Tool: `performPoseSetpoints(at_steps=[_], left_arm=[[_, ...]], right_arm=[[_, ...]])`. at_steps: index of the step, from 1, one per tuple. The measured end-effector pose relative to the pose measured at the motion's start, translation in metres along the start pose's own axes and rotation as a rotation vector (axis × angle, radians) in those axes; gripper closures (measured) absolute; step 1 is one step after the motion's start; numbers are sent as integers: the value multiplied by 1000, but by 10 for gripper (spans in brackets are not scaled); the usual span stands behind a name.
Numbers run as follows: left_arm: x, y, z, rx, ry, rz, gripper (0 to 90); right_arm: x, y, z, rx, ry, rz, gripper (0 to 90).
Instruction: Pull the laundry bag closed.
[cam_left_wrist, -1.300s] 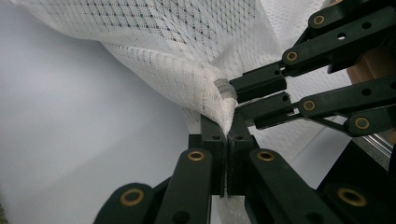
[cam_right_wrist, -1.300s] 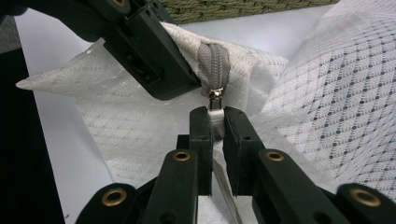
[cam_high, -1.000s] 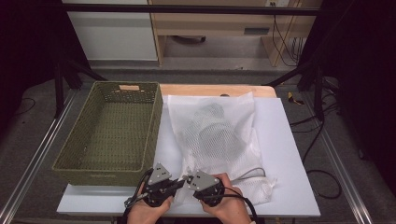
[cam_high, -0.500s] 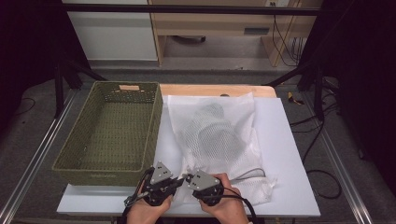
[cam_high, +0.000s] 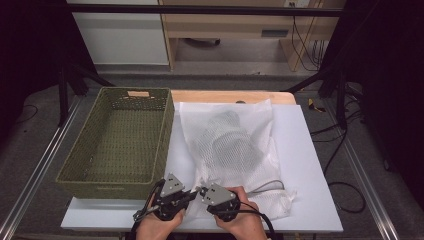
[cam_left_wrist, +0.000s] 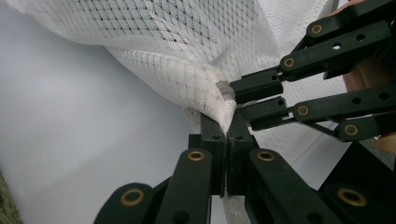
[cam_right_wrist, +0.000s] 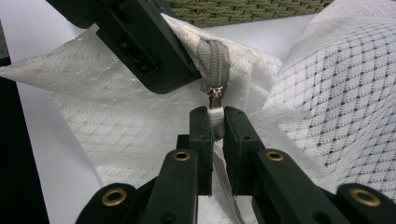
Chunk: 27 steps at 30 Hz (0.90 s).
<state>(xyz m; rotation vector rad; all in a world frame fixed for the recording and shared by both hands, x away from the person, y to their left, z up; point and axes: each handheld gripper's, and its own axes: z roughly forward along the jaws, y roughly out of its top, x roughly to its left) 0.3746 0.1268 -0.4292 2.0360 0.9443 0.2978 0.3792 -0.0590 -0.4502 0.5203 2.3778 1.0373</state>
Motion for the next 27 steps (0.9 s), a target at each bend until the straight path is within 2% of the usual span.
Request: performPoseSetpoints(at_steps=[3, 5, 9, 13, 19, 27], left_arm=[[3, 1, -4, -9, 13, 2, 892], [5, 0, -6, -12, 17, -3, 892], [4, -3, -3, 8, 19, 7, 892], [5, -3, -3, 13, 13, 11, 892], [6, -2, -3, 9, 3, 5, 892], [5, 1, -10, -32, 3, -13, 892]], right_arm=[[-2, 5, -5, -13, -2, 23, 826], [-4, 10, -11, -31, 0, 18, 826], [-3, 19, -15, -31, 0, 4, 827], [-3, 20, -17, -34, 9, 7, 828], [1, 11, -8, 12, 24, 1, 829], [0, 6, 4, 25, -11, 19, 831]])
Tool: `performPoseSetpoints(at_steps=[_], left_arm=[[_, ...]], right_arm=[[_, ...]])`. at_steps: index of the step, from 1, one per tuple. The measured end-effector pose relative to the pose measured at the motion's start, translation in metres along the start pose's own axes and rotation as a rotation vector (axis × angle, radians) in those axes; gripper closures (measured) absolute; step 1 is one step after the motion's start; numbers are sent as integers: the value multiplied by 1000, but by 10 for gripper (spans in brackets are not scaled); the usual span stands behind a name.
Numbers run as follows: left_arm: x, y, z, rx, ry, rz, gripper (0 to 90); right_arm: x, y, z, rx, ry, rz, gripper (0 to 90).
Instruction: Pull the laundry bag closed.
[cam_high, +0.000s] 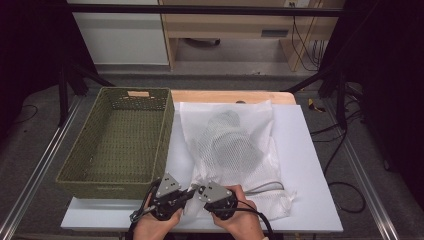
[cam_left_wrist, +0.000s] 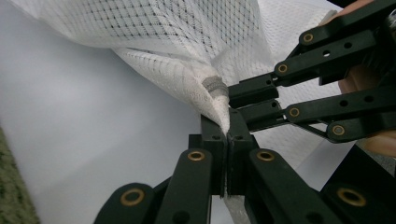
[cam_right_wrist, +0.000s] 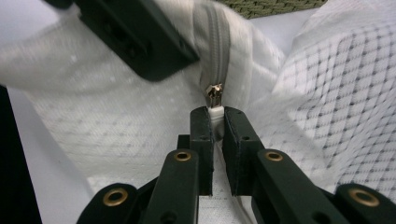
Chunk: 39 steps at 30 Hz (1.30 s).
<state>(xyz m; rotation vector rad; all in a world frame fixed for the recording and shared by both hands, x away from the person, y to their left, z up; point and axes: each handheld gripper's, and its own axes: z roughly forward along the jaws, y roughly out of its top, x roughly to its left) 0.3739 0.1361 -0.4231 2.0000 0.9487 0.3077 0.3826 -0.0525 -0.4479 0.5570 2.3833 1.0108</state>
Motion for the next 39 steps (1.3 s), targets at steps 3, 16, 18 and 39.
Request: performPoseSetpoints(at_steps=[3, 16, 18, 39], left_arm=[[4, 1, -4, -11, 2, -5, 892], [4, -4, -3, 4, 23, 1, 891], [6, -6, -4, 5, 29, 0, 891], [11, -34, -7, 57, 76, -53, 888]], right_arm=[[-4, -5, 1, 15, 0, 4, 831], [-20, -19, -12, 104, 58, -22, 831], [-21, -18, -12, 113, 65, -34, 832], [-23, -9, -17, 225, 127, -141, 871]])
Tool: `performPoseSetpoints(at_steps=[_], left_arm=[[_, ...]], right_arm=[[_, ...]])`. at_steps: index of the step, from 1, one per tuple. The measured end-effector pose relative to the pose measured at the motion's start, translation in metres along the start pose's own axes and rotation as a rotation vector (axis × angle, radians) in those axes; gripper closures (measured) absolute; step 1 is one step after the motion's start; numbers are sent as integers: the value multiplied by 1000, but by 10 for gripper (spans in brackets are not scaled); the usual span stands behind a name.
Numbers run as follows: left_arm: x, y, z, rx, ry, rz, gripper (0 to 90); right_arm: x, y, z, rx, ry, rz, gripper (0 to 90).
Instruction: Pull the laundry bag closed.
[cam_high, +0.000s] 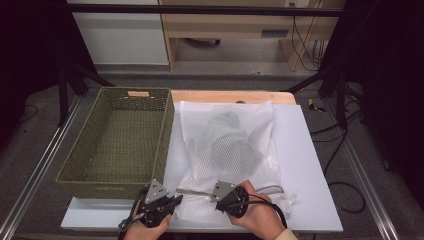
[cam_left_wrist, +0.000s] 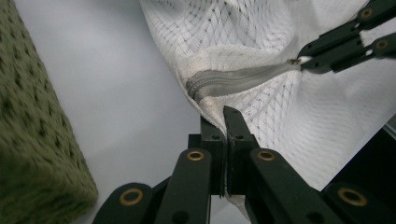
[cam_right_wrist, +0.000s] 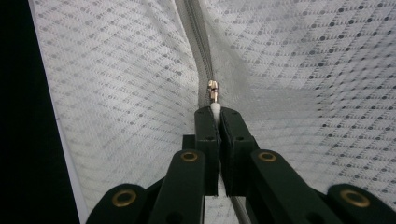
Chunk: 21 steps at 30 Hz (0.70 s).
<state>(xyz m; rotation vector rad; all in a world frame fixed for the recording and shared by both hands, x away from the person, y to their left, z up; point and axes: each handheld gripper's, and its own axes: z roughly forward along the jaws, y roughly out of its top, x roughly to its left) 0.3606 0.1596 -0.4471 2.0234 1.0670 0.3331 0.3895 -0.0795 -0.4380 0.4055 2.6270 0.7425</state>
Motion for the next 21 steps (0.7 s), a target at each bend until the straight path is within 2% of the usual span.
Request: performPoseSetpoints(at_steps=[4, 8, 12, 21], left_arm=[[3, -2, 1, -13, -26, -38, 888], [2, -1, 0, -21, -25, -30, 888], [3, -1, 1, -22, -27, -34, 888], [2, 2, -1, -30, -38, -41, 887]], right_arm=[[2, -1, 3, 1, 4, -4, 871], [2, -2, 4, -6, 19, 1, 871], [3, -2, 5, -9, 11, 1, 871], [0, -1, 1, 34, 27, -21, 873]])
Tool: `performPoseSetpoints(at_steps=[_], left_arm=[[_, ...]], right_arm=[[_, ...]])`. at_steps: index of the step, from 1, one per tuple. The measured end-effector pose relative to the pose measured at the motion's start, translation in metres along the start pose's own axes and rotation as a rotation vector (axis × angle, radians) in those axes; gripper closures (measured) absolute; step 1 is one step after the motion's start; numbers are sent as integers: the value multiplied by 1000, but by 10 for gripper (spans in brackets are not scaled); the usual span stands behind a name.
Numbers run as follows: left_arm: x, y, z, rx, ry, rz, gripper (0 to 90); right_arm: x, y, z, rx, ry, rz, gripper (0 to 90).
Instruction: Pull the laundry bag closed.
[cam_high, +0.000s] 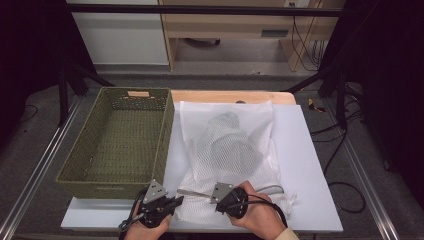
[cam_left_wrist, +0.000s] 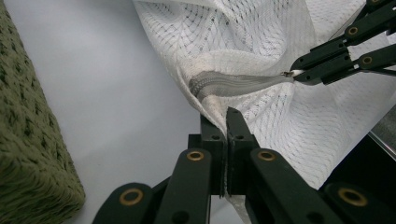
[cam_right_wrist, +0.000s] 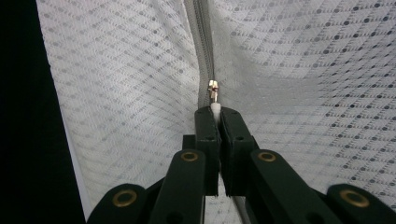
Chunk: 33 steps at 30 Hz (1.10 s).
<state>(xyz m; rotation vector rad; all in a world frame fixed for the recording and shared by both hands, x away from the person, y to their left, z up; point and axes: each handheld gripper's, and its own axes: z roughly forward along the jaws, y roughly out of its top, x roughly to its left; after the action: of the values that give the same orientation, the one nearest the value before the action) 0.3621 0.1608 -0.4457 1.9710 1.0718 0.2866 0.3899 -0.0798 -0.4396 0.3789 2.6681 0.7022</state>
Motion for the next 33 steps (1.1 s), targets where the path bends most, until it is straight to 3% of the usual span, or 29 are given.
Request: performPoseSetpoints(at_steps=[10, 13, 17, 33], left_arm=[[-1, 3, -2, -6, 6, 6, 888], [4, 4, -5, -16, -10, -18, 889], [0, 4, -3, -2, -8, 3, 889], [1, 2, -5, 6, 8, 5, 889]], right_arm=[[-2, 3, -6, 24, 9, -19, 873], [-4, 1, -7, 33, 1, -17, 873], [-5, -1, -9, 38, 6, -20, 873], [-17, -27, -22, 85, 5, -3, 873]])
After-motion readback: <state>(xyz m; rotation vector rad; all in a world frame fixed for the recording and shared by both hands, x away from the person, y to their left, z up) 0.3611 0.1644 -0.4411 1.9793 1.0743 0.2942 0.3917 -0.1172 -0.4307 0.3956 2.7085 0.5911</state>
